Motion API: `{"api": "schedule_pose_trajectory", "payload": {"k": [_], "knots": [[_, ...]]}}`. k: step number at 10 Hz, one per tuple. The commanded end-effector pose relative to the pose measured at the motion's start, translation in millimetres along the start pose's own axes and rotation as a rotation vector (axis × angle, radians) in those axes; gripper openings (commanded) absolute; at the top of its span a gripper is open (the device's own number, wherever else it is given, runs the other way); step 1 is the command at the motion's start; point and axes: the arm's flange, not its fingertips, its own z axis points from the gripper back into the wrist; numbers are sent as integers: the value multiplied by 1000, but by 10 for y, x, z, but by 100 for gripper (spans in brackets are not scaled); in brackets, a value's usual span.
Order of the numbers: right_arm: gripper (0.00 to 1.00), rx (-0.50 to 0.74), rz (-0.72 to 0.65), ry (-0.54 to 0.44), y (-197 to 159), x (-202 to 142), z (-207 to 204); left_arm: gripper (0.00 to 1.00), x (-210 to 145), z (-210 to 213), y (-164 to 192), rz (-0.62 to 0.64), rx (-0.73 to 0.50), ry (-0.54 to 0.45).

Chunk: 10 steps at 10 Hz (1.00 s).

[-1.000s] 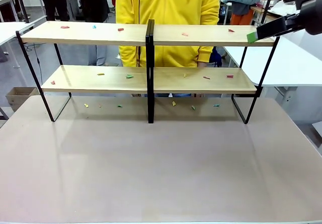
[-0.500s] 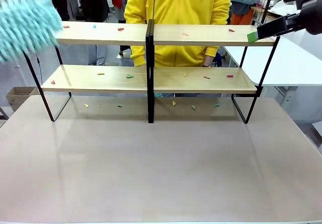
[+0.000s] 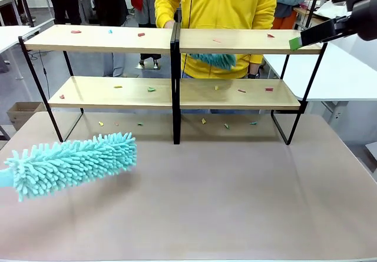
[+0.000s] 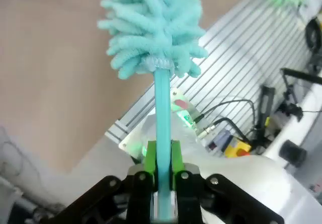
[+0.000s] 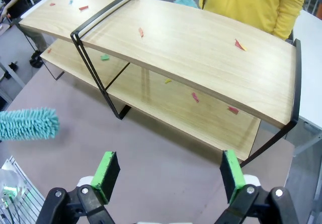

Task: Clean the shelves.
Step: Clean a randomly selected level of the Shelf with the Duster.

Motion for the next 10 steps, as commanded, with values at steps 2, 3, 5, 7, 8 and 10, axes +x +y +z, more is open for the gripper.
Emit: {"api": "schedule_pose_trajectory", "payload": {"k": [2, 3, 5, 7, 8, 10], "knots": [[100, 1, 0, -1, -9, 9, 1, 13, 0, 0, 0, 0, 0, 0], [100, 1, 0, -1, -9, 9, 1, 13, -112, -50, -122, -2, 34, -62], [100, 1, 0, -1, -9, 9, 1, 13, 234, -193, -127, -14, 24, -9], [100, 1, 0, -1, -9, 9, 1, 13, 456, -393, -243, 24, 54, -24], [100, 1, 0, -1, -9, 9, 1, 13, 629, -456, -234, 52, 68, -26], [100, 1, 0, -1, -9, 9, 1, 13, 955, -649, -220, 149, 95, -39]]}}
